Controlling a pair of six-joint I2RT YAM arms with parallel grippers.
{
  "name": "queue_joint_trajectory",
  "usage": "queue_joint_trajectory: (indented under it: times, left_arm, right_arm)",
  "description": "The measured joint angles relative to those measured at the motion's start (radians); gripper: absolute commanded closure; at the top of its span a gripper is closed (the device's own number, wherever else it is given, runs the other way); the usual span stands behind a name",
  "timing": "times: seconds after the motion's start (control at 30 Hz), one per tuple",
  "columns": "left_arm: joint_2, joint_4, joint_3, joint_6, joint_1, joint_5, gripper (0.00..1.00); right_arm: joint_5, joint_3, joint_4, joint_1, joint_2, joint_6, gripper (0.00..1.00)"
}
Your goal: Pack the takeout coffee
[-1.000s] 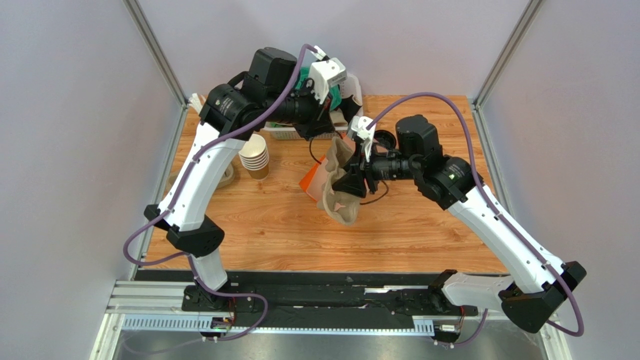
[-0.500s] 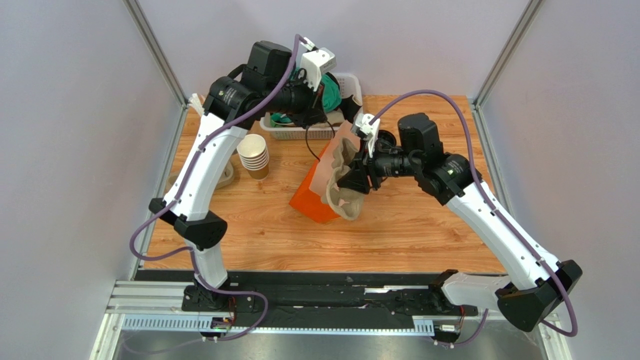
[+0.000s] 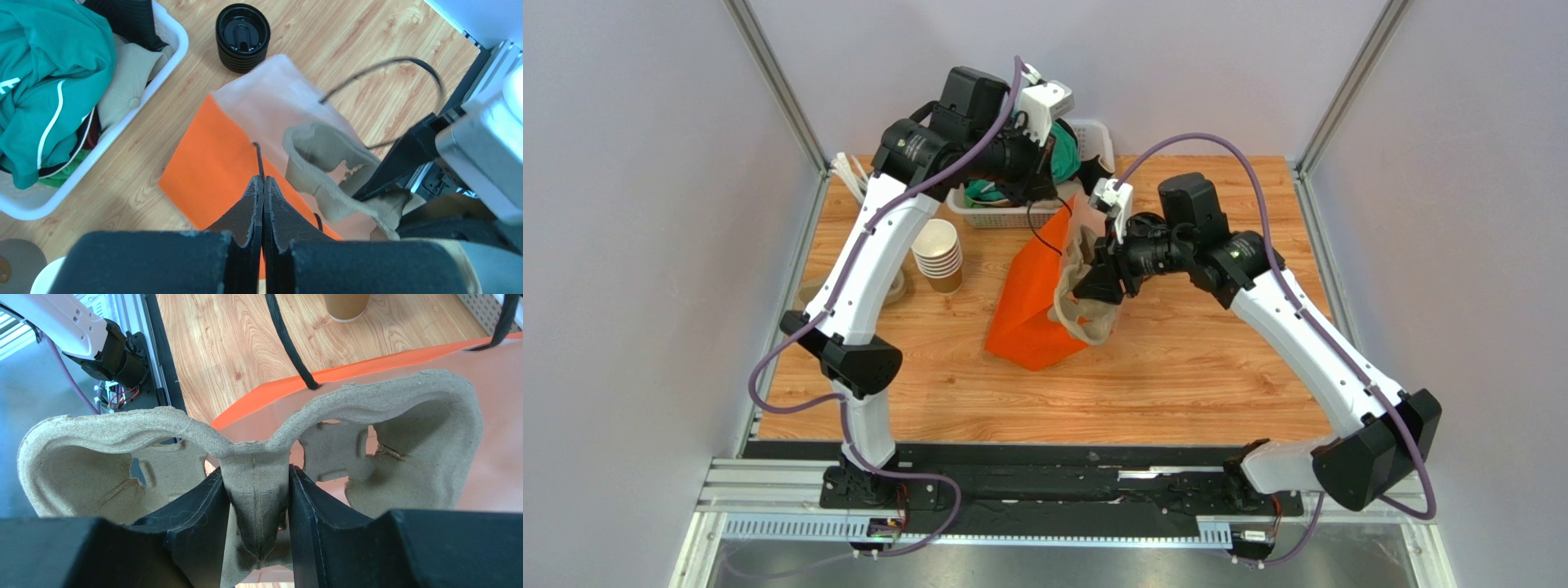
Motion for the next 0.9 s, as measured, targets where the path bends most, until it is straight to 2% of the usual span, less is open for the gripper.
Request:
queue_joint_trajectory:
  times: [0.23, 0.4, 0.67, 0.9]
  left_arm:
    - [-0.031, 0.016, -0.057, -0.001, 0.060, 0.024, 0.98]
    - [-0.148, 0.101, -0.270, -0.004, 0.083, 0.040, 0.97]
    - [-0.220, 0.170, -0.393, -0.003, 0.090, 0.041, 0.92]
    - [-0.292, 0.245, -0.515, -0.003, 0.127, -0.018, 0.87]
  right_arm:
    - [-0.097, 0.131, -0.111, -0.026, 0.073, -0.079, 0.58]
    - [-0.169, 0.210, -0.154, -0.026, 0.081, -0.111, 0.57]
    - [-0.231, 0.374, -0.214, -0.026, 0.186, -0.151, 0.58]
    - [-0.235, 0.409, -0.249, -0.026, 0.280, -0.152, 0.58]
